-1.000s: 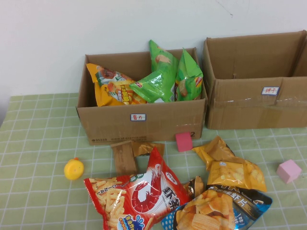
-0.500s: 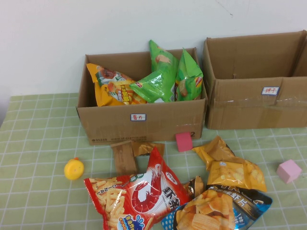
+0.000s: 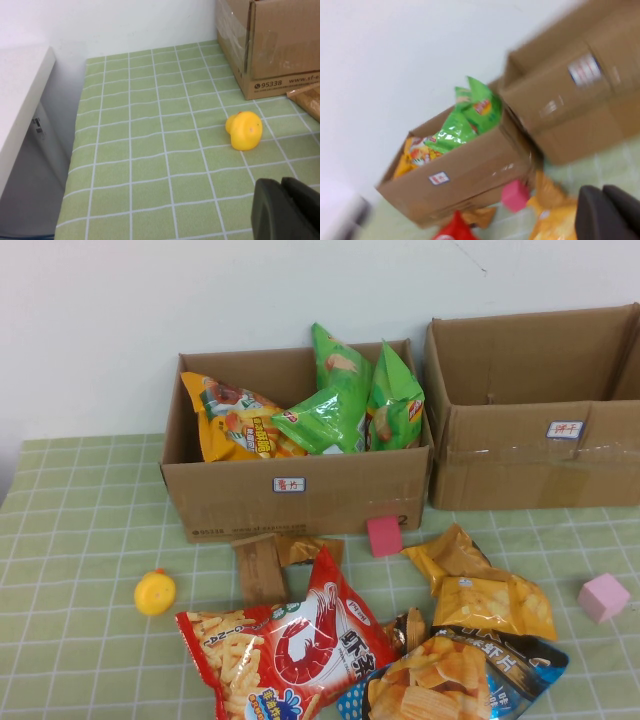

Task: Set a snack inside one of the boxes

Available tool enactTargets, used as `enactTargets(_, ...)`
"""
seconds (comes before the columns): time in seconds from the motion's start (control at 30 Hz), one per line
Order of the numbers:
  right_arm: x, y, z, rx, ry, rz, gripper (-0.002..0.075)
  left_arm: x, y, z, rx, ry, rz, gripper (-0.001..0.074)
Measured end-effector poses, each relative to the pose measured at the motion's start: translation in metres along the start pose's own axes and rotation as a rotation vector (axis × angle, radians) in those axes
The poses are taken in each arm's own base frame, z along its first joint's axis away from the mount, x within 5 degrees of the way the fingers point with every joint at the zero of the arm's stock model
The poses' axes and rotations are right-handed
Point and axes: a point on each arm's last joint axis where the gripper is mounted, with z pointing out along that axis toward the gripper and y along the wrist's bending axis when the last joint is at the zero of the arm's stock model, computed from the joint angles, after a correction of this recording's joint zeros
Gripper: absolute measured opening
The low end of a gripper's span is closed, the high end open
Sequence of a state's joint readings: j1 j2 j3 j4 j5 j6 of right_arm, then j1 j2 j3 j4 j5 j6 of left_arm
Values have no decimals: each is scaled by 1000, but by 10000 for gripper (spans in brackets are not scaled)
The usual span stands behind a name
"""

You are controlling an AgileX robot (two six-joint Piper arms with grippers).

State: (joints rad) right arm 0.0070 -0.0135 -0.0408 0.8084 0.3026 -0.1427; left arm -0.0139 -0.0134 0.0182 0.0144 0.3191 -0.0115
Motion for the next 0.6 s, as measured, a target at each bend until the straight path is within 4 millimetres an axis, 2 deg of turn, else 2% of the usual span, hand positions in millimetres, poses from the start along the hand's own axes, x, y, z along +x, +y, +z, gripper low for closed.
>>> enactTargets(0.1,-22,20,-4,-23,-3,-237,-2,0,0,0,0,2,0,-1)
enactTargets(0.27,-54,42,8,13,165,-615,-2,0,0,0,0,2,0,-1)
enactTargets(0.47,-90,57,41,35,395,-849,-2,0,0,0,0,2,0,-1)
enactTargets(0.6,-103,62,59,2,510,-930,-2,0,0,0,0,2,0,-1)
